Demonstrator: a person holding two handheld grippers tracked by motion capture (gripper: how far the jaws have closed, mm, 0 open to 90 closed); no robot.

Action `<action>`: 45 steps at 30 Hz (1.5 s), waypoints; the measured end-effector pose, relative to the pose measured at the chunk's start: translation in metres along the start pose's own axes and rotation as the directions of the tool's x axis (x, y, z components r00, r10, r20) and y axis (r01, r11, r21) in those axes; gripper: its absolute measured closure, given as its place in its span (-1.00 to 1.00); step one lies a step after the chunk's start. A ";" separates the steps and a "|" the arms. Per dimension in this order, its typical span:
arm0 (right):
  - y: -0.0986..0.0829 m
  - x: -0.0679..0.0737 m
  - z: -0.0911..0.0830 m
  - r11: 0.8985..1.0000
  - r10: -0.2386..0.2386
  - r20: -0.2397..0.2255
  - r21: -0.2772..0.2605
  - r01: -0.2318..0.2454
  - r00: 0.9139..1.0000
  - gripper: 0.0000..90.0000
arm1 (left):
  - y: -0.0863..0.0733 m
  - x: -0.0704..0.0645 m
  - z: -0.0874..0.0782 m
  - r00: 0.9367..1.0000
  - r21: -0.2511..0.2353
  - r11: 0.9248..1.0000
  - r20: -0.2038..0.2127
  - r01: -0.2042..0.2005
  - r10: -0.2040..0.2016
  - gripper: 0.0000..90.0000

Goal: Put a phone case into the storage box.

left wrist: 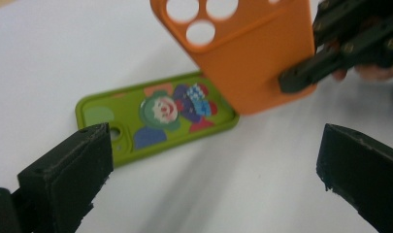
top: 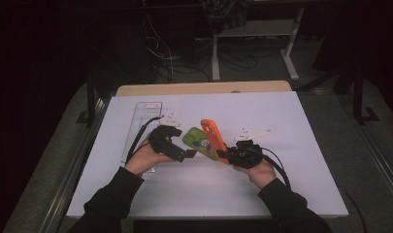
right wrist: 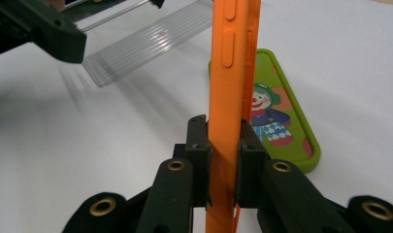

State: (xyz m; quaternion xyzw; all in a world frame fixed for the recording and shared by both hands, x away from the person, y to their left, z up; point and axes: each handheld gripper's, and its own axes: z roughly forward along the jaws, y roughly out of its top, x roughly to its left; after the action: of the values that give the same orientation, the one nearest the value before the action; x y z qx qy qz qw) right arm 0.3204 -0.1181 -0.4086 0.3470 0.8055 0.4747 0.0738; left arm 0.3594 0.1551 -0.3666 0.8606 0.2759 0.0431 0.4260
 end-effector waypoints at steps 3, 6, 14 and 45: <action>0.001 0.003 0.001 1.000 -0.006 -0.011 -0.006 0.006 1.000 0.74 | 0.006 0.000 0.000 1.000 -0.018 1.000 0.006 0.001 -0.001 -1.00; 0.001 0.007 0.003 1.000 -0.018 -0.023 -0.010 0.018 1.000 0.74 | 0.012 0.000 -0.001 1.000 -0.029 1.000 0.013 0.009 -0.009 -1.00; 0.003 0.014 0.006 0.999 -0.038 -0.044 -0.013 0.037 0.998 0.74 | 0.022 0.003 0.001 0.998 -0.071 0.997 0.065 0.026 -0.021 -1.00; 0.003 0.026 0.019 0.999 -0.052 -0.070 0.002 0.052 0.996 0.74 | 0.020 -0.004 0.019 0.994 -0.110 0.993 0.103 0.051 -0.040 -1.00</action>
State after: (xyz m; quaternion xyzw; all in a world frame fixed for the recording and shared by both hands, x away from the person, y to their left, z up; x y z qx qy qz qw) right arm 0.3108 -0.0872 -0.4114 0.3090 0.8172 0.4831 0.0572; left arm 0.3708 0.1294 -0.3627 0.8298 0.2707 0.0057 0.4880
